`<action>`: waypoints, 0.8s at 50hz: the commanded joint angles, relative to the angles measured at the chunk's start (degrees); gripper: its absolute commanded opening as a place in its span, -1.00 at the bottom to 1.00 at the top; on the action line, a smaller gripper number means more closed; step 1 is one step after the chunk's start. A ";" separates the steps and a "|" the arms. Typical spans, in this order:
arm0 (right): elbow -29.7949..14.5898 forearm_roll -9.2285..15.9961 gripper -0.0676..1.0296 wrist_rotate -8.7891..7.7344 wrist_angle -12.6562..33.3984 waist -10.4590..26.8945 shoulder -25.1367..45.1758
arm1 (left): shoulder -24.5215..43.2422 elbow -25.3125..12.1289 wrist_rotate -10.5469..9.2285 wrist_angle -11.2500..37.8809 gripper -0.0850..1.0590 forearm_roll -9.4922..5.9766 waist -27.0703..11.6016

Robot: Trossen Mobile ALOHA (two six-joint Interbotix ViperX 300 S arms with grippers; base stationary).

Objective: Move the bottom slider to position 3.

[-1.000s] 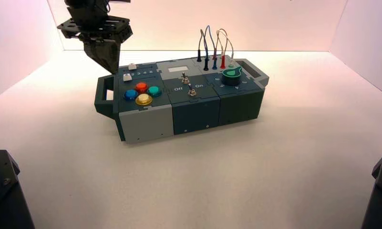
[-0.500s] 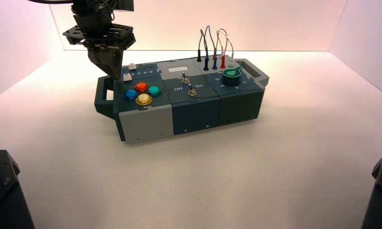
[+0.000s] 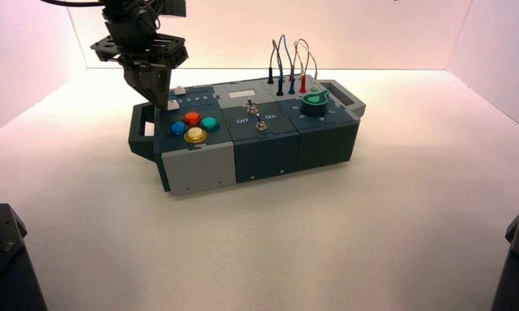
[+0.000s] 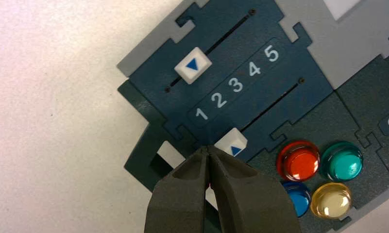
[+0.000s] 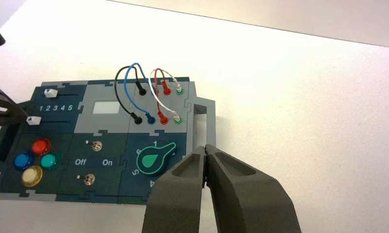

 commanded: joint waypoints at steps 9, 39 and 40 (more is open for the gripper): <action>-2.20 0.18 -0.92 0.00 -0.09 0.09 -0.18 | 0.18 -2.29 0.35 -0.35 -0.91 0.00 -0.44; -2.20 0.09 -0.92 0.00 -0.09 0.00 -0.18 | 1.49 -3.16 0.26 -0.26 -0.91 -0.18 -2.46; -2.20 0.09 -0.92 0.00 -0.09 0.09 -0.18 | 1.49 -3.16 0.26 -0.26 -0.91 -0.18 -2.46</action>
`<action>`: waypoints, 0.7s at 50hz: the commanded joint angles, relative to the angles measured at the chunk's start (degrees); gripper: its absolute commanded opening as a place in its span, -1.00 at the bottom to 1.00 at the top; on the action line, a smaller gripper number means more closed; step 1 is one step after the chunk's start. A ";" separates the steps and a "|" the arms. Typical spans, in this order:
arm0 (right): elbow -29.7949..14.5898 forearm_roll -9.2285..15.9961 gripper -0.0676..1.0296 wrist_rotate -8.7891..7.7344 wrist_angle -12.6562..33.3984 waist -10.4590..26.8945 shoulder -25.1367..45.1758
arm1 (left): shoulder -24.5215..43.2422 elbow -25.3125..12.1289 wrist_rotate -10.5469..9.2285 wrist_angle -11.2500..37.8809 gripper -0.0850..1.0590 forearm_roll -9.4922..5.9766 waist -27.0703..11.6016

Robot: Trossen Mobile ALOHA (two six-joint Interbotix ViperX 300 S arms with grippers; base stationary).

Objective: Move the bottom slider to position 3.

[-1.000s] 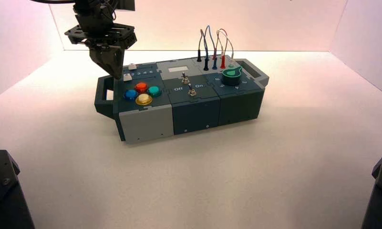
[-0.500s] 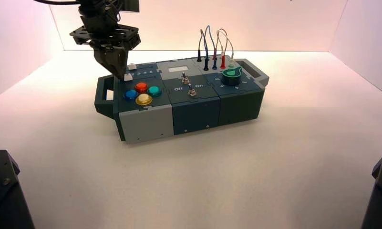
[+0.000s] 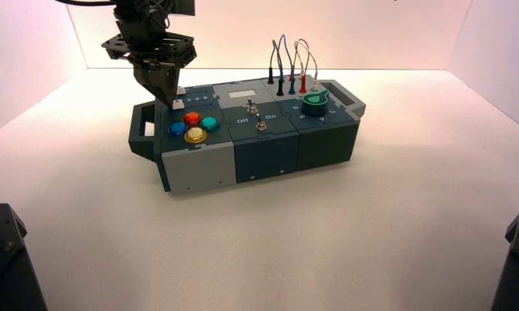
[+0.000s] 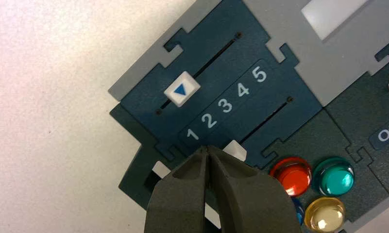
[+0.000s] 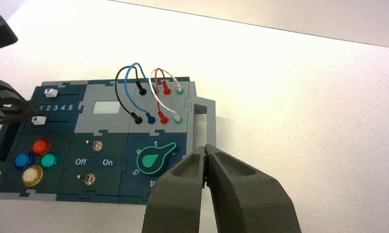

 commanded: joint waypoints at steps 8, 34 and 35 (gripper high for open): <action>-2.11 0.09 -0.92 0.09 -0.26 -0.09 -0.18 | -0.44 -0.79 0.26 -0.09 -0.91 -0.18 -0.79; -2.11 0.09 -0.92 0.09 -0.26 0.00 -0.09 | -0.18 -1.32 0.26 -0.18 -0.91 -0.18 -1.58; -2.11 0.09 -0.92 0.09 -0.26 0.00 0.00 | -0.09 -1.32 0.35 -0.18 -0.91 -0.18 -1.58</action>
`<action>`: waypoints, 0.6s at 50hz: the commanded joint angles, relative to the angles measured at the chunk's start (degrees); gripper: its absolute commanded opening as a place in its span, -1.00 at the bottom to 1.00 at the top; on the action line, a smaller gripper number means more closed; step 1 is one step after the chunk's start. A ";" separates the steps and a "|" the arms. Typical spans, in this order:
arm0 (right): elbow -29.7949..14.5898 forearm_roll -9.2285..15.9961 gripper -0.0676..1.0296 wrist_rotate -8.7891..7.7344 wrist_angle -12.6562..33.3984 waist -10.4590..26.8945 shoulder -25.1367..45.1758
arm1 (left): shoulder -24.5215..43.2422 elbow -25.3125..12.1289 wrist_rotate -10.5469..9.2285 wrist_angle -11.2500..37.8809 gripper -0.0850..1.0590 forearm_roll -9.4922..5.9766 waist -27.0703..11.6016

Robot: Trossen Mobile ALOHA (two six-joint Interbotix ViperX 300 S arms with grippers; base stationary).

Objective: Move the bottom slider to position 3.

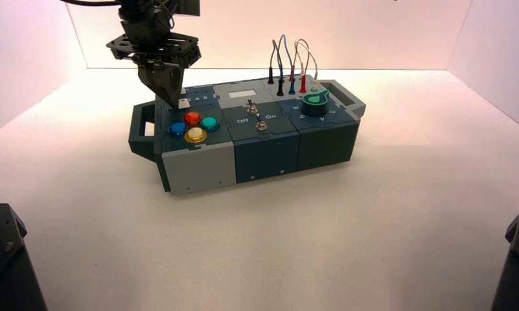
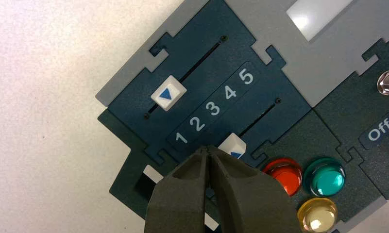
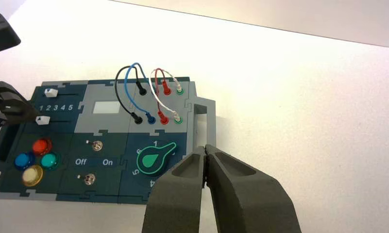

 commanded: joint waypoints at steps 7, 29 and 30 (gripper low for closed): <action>-2.11 0.18 -0.92 0.09 -0.26 0.09 -0.09 | -0.26 -1.05 0.26 -0.35 -0.91 -0.09 -1.05; -2.11 0.18 -0.92 0.09 -0.26 0.09 -0.09 | -0.09 -1.05 0.35 -0.70 -0.91 -0.09 -1.23; -2.11 0.18 -0.92 0.09 -0.26 0.00 -0.09 | 0.00 -1.14 0.35 -0.79 -0.91 -0.09 -1.23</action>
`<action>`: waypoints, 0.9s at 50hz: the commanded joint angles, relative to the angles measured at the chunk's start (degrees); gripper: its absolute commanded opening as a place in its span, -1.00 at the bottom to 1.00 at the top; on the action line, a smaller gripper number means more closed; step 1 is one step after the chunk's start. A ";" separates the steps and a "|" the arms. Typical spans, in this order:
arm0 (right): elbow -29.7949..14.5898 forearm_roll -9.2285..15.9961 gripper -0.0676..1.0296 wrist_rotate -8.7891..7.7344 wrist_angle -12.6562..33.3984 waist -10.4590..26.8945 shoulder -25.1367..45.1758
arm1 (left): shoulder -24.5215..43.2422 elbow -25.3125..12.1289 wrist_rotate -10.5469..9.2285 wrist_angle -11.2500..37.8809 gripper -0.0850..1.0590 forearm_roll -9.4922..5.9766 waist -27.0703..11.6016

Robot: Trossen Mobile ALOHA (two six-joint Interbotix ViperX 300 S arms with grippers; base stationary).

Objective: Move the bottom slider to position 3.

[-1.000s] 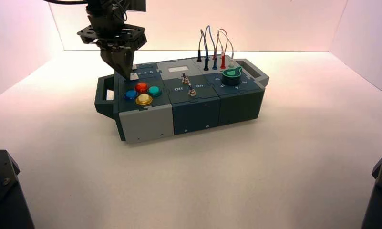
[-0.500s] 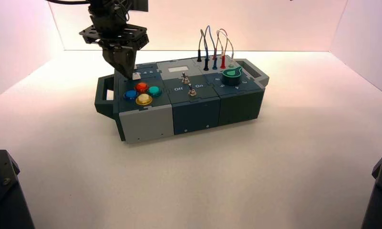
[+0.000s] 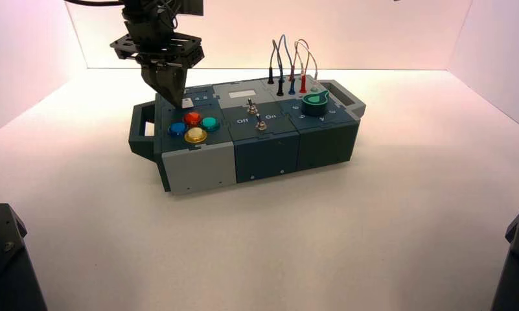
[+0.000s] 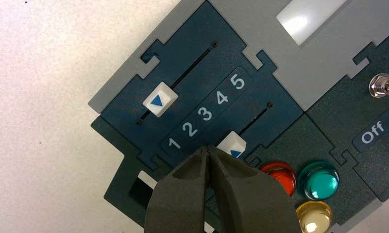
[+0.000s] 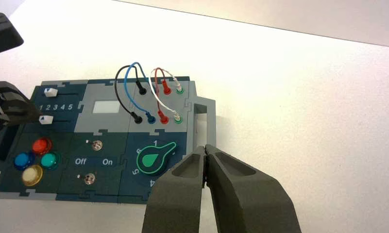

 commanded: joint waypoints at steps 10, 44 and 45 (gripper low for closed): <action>-2.02 0.09 -0.92 0.09 -0.26 0.09 -0.18 | -0.26 -0.88 0.44 -0.35 -0.91 -0.09 -0.53; -2.02 0.09 -0.92 0.09 -0.18 0.00 -0.09 | 0.18 -1.14 0.62 -0.35 -0.91 -0.09 -1.14; -2.02 0.09 -0.92 0.09 -0.09 0.00 -0.09 | 0.18 -1.14 0.62 -0.44 -0.91 -0.09 -1.14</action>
